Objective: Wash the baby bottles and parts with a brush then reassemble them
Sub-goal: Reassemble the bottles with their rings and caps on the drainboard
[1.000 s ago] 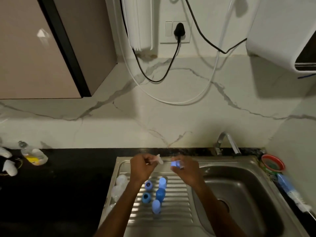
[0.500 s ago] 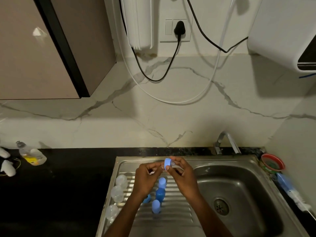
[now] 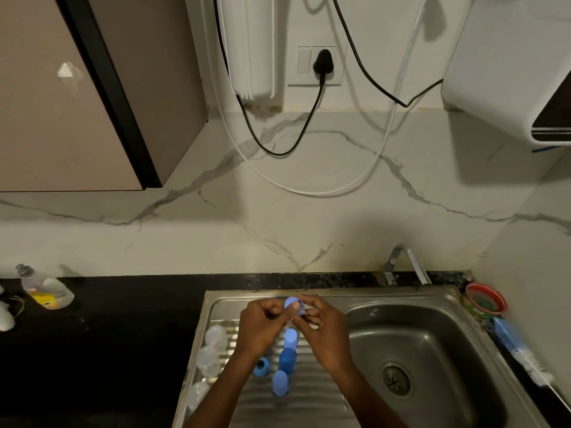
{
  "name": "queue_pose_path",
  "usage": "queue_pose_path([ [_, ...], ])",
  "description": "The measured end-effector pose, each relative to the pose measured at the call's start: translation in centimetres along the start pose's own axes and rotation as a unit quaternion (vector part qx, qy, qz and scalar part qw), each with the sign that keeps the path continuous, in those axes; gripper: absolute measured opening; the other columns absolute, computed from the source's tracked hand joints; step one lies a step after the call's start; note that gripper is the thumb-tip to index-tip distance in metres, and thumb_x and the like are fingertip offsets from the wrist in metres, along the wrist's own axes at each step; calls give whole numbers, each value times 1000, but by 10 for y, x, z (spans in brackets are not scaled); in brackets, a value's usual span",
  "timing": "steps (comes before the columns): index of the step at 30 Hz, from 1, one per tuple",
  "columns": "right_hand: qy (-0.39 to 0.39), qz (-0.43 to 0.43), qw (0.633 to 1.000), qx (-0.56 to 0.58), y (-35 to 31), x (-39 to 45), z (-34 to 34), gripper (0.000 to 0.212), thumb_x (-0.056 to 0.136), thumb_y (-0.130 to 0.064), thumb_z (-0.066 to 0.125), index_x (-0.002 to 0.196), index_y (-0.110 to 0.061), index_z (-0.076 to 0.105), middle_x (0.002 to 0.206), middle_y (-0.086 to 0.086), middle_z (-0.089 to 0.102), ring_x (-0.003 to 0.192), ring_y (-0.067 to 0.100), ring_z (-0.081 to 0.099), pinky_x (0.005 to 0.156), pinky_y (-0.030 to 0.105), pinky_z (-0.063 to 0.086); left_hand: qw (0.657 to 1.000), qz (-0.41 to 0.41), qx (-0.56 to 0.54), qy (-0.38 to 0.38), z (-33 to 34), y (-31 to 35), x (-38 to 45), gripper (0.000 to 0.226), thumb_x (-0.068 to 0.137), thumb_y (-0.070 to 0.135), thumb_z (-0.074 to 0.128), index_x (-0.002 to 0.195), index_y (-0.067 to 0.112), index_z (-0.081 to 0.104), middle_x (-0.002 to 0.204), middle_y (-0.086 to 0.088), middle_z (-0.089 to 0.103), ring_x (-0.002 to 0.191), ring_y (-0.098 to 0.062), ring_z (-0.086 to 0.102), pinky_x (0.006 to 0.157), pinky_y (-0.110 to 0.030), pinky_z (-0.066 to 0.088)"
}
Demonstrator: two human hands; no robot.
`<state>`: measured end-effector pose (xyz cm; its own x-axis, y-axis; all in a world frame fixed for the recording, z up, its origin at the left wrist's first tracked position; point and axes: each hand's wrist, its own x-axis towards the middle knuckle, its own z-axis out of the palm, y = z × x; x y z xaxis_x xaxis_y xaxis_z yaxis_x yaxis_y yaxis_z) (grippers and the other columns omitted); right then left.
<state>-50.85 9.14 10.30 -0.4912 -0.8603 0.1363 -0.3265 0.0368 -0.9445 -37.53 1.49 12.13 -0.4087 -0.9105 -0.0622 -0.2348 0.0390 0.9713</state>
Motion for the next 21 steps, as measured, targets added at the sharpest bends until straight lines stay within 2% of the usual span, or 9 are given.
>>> queue_pose_path([
  [4, 3, -38, 998, -50, 1, 9, -3, 40, 87, -26, 79, 126, -29, 69, 113, -16, 72, 100, -6, 67, 85, 14, 54, 1000, 6, -5, 4, -2, -1, 8, 31, 86, 51, 74, 75, 22, 77, 69, -2, 74, 71, -23, 73, 77, -40, 62],
  [8, 62, -128, 977, -161, 1, 18, -9, 32, 83, -24, 81, 114, -22, 75, 113, -13, 70, 104, -16, 59, 86, 2, 44, 1000, 20, -4, -6, -1, -1, 9, 26, 87, 49, 74, 83, 24, 79, 73, 1, 76, 74, -19, 74, 78, -40, 62],
  [10, 87, -164, 968, -170, 3, 18, -9, 29, 79, -17, 84, 108, -18, 76, 108, -12, 70, 101, -11, 61, 86, 5, 46, 1000, 24, -16, -7, 0, -2, 11, 27, 86, 50, 73, 86, 24, 79, 75, 0, 76, 75, -18, 74, 77, -34, 62],
  [12, 102, -194, 962, -164, 4, 15, -10, 28, 79, -15, 84, 106, -16, 76, 107, -10, 71, 99, -6, 64, 86, 11, 51, 997, -8, -74, -21, 4, 3, 10, 29, 84, 47, 74, 95, 22, 78, 82, -1, 78, 82, -18, 75, 79, -29, 62],
  [15, 116, -175, 965, -158, 5, 14, -12, 22, 82, -15, 81, 103, -19, 76, 104, -17, 71, 95, -6, 65, 83, 12, 53, 992, -32, -113, -39, 10, 2, 13, 21, 89, 33, 75, 102, 17, 77, 89, -5, 79, 90, -22, 76, 85, -32, 61],
  [18, 123, -159, 968, -149, 2, 11, -10, 18, 86, -16, 79, 104, -21, 76, 99, -17, 72, 91, -4, 67, 80, 15, 54, 989, -27, -135, -51, 9, 1, 15, 20, 91, 29, 73, 104, 14, 77, 92, -6, 79, 91, -21, 75, 82, -27, 61],
  [21, 114, -141, 966, -184, 3, 13, -12, 13, 92, -17, 74, 102, -24, 73, 95, -23, 66, 87, -9, 62, 76, 8, 48, 985, -49, -155, -56, 14, 4, 19, 23, 90, 26, 75, 107, 10, 77, 95, -6, 79, 93, -18, 76, 81, -22, 59],
])
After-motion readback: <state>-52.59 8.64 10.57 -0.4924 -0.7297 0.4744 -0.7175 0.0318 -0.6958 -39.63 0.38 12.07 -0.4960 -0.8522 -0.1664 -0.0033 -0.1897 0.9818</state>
